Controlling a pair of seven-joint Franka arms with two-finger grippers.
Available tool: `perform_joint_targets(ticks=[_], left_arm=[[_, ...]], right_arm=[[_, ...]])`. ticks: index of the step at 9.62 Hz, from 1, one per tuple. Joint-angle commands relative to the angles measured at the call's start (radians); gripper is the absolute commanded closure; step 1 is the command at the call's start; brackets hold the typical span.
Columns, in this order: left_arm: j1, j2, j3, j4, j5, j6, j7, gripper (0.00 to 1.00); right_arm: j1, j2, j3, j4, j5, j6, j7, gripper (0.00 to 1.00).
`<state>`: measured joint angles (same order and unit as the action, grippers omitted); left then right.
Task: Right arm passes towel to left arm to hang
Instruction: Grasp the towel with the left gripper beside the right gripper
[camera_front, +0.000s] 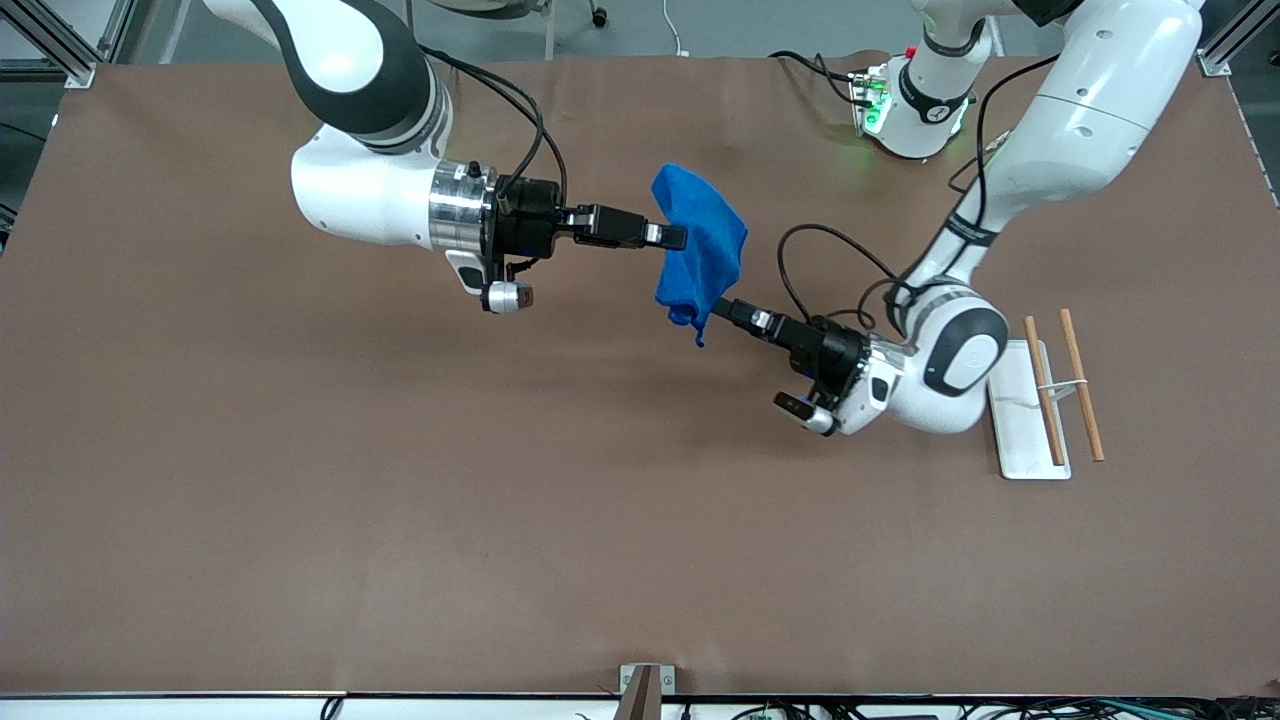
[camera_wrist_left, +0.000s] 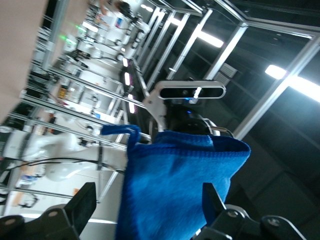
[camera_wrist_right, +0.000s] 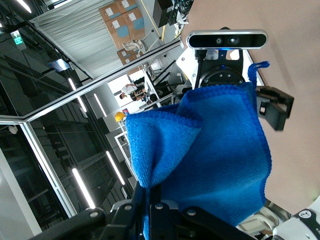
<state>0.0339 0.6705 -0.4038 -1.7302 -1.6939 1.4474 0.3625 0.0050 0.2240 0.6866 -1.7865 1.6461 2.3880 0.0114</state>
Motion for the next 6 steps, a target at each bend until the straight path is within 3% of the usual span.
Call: perform_joint_targets(ticks=[1,3,5,6], left_arm=[[0.006,0.006,-0.021,-0.035,-0.039,0.008,0.003,0.12],[0.014,0.004,-0.021,-0.035,-0.039,-0.019,-0.003,0.43],[0.021,0.007,-0.02,-0.034,-0.038,-0.019,-0.022,0.59],[0.024,0.003,-0.02,-0.034,-0.036,-0.019,-0.028,0.75]], right_arm=[[-0.005,0.006,0.016,0.01,0.031,0.016,-0.022,1.0],[-0.006,0.006,0.016,0.01,0.031,0.016,-0.022,1.0],[-0.006,0.006,0.016,0.01,0.031,0.016,-0.022,1.0],[-0.006,0.006,0.018,0.015,0.032,0.016,-0.022,1.0]])
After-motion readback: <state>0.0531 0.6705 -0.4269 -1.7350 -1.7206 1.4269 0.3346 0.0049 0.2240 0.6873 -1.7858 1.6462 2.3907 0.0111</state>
